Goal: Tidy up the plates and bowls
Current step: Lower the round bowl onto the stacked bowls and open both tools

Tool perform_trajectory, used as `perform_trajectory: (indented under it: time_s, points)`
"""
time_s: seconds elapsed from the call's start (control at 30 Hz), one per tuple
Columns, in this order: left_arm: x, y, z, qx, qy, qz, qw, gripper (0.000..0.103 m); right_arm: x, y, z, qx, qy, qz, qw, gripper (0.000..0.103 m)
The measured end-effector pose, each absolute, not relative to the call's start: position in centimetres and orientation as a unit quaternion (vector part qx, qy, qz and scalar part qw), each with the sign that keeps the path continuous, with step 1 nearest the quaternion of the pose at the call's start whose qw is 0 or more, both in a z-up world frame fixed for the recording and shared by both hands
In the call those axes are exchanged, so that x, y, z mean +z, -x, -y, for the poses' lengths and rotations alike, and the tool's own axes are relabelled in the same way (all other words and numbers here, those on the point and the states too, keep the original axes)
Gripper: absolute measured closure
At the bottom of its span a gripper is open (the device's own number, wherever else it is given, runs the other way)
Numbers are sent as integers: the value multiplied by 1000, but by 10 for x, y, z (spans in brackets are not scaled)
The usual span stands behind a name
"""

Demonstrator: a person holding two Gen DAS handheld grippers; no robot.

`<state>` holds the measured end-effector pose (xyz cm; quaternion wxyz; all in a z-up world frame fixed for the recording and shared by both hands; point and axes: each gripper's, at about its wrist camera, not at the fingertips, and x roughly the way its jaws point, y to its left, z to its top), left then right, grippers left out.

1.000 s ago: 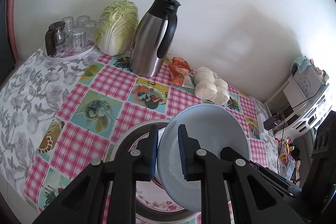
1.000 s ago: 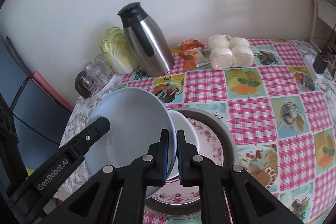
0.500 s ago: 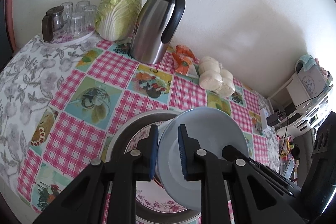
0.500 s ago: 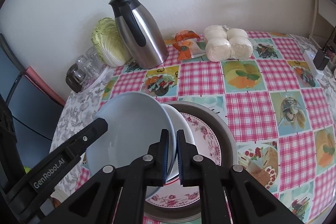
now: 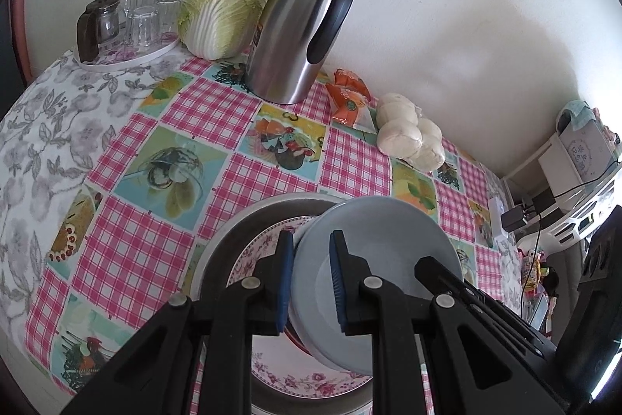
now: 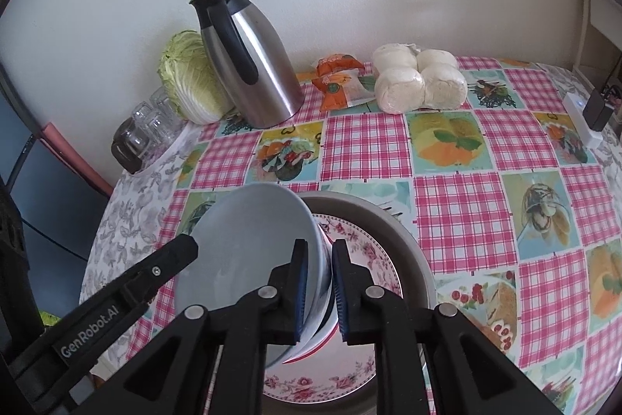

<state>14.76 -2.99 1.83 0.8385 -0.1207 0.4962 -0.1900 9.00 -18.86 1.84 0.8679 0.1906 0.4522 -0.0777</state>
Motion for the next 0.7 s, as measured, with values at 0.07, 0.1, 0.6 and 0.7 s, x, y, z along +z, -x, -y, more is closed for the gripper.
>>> perform_trajectory:
  time_s: [0.07,0.1,0.6,0.7]
  points:
    - [17,-148,30,-189,120,-497,838,85,18,-89,192,-75,-198,-452,867,84]
    - [16,-148,30,-187,119,-499,838,85,18,-89,194,-76,-202,-450,866,82]
    - [21,-146,19,-174,128,-493,842,83,8,-82,218,-64,-267,-438,856,74]
    - [24,-144,18,-174,129,-490,844,83,5,-82,218,-61,-268,-440,855,74]
